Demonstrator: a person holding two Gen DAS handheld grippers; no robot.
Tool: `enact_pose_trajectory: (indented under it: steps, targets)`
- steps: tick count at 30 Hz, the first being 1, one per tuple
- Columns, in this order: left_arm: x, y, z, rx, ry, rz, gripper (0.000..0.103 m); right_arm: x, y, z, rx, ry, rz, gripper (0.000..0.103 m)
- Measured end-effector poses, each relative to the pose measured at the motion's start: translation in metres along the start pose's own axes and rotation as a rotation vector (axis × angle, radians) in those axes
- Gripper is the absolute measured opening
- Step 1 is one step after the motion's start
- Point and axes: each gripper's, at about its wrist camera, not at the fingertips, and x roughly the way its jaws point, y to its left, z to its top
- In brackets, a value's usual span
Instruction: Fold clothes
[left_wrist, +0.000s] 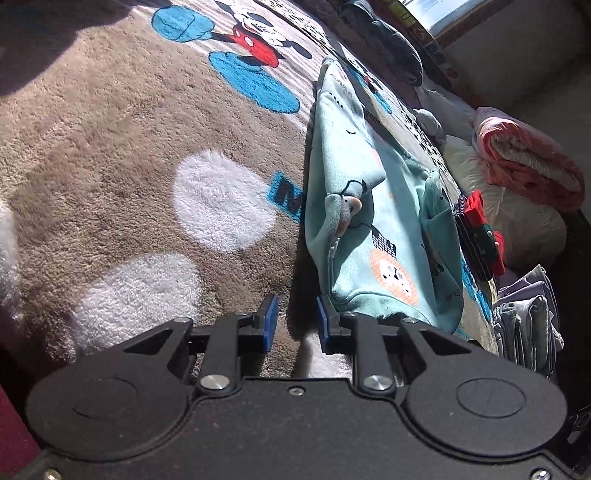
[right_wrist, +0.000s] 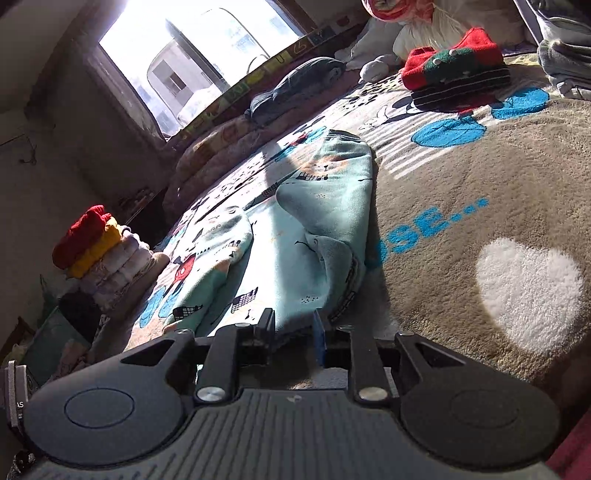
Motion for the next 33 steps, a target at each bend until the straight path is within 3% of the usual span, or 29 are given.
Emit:
enact_pose_trajectory:
  steps: [3,5,6,10,13,16,21,24,28,33]
  targets:
    - [-0.007,-0.005,0.008,0.011,-0.007,0.029,0.028,0.012,0.009,0.004,-0.043,0.02,0.039,0.029]
    - [-0.014,-0.008,0.017,0.022,-0.033,0.042,0.038,0.023,0.015,0.006,-0.084,0.028,0.056,0.029]
    - [-0.016,-0.009,0.023,0.028,-0.045,0.044,0.048,0.029,0.019,0.007,-0.114,0.029,0.058,0.029]
    - [-0.019,-0.018,0.049,0.063,-0.049,0.057,0.061,0.048,0.023,0.006,-0.203,0.02,0.035,0.029]
    - [-0.015,-0.028,0.072,0.105,-0.069,0.082,0.062,0.065,0.017,-0.011,-0.255,0.103,0.029,0.028]
    - [-0.005,-0.036,0.099,0.128,-0.086,0.103,0.062,0.06,0.031,-0.017,-0.357,0.085,0.01,0.029]
    - [0.029,-0.065,0.146,0.236,-0.112,0.13,0.062,0.049,0.043,-0.019,-0.396,0.0,0.066,0.031]
    - [0.053,-0.079,0.171,0.271,-0.111,0.134,0.062,0.058,0.046,-0.014,-0.386,-0.01,0.096,0.037]
    - [0.086,-0.095,0.204,0.324,-0.112,0.136,0.062,0.074,0.039,-0.017,-0.327,0.053,0.099,0.038]
    - [0.12,-0.097,0.239,0.317,-0.083,0.121,0.062,0.08,0.033,-0.021,-0.268,0.061,0.133,0.047]
